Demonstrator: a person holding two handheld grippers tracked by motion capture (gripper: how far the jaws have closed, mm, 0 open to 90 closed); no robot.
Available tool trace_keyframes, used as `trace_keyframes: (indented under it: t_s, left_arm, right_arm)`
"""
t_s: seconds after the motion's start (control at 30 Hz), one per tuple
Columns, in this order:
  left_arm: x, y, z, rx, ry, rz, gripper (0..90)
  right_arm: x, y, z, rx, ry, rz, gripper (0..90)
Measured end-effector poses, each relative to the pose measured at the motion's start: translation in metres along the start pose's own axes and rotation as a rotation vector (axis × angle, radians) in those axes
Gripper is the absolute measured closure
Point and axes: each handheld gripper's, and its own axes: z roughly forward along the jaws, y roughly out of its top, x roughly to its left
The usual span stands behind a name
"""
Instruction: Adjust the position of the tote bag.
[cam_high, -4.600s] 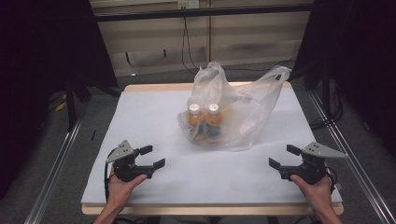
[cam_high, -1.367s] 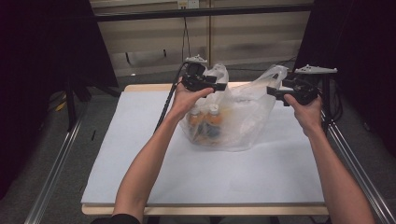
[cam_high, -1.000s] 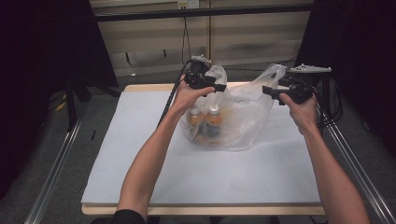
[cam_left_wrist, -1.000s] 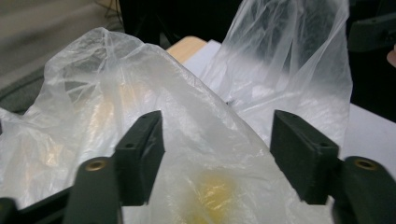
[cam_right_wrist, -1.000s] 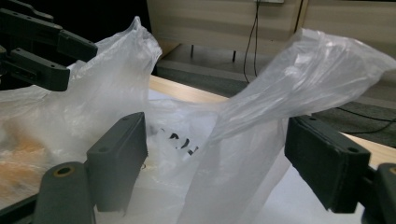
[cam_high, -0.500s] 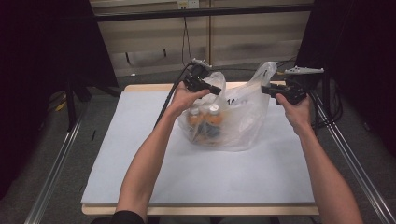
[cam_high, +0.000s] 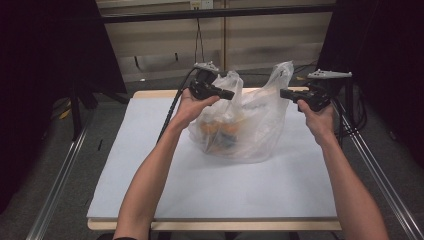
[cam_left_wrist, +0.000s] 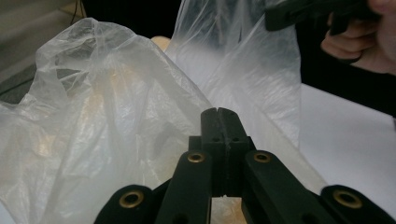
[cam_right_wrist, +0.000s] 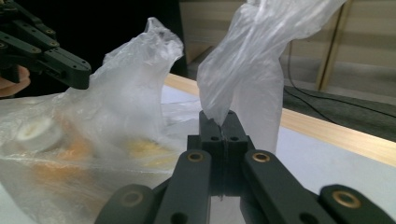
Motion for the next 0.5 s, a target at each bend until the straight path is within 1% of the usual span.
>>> trace_keyframes:
  t_s: [0.03,0.07,0.1,0.13,0.2,0.23,0.27,0.3,0.37,0.43,0.5]
  left_arm:
    - [-0.003,0.0,-0.002,-0.006,0.003,0.01,90.0]
    - [-0.007,0.0,-0.005,-0.007,0.003,0.018,90.0]
    - [-0.007,0.0,-0.005,-0.007,0.003,0.018,90.0]
    - [-0.011,-0.002,-0.01,-0.026,-0.009,0.019,90.0]
    - [-0.015,-0.003,-0.014,-0.025,-0.006,0.025,90.0]
    - [-0.016,-0.004,-0.016,-0.034,-0.011,0.032,90.0]
    - [-0.016,-0.004,-0.016,-0.034,-0.011,0.032,90.0]
    - [-0.019,-0.006,-0.018,-0.036,-0.01,0.031,90.0]
    - [-0.022,-0.008,-0.024,-0.06,-0.012,0.037,90.0]
    - [-0.026,-0.011,-0.029,-0.092,-0.022,0.033,90.0]
    - [-0.028,-0.013,-0.033,-0.091,-0.019,0.039,90.0]
  right_arm:
    - [0.002,0.0,-0.001,0.0,0.015,0.0,90.0]
    - [0.004,0.001,-0.002,-0.003,0.019,-0.002,90.0]
    - [0.006,0.002,-0.003,-0.005,0.026,-0.002,90.0]
    - [0.008,0.003,-0.004,-0.009,0.033,-0.005,90.0]
    - [0.013,0.005,-0.006,-0.016,0.039,-0.007,90.0]
    - [0.015,0.007,-0.007,-0.024,0.043,-0.011,90.0]
    - [0.015,0.007,-0.007,-0.024,0.043,-0.011,90.0]
    - [0.019,0.009,-0.01,-0.043,0.057,-0.013,90.0]
    - [0.021,0.01,-0.014,-0.062,0.069,-0.008,90.0]
    - [0.023,0.011,-0.016,-0.062,0.076,-0.012,90.0]
    - [0.027,0.011,-0.018,-0.068,0.086,-0.018,90.0]
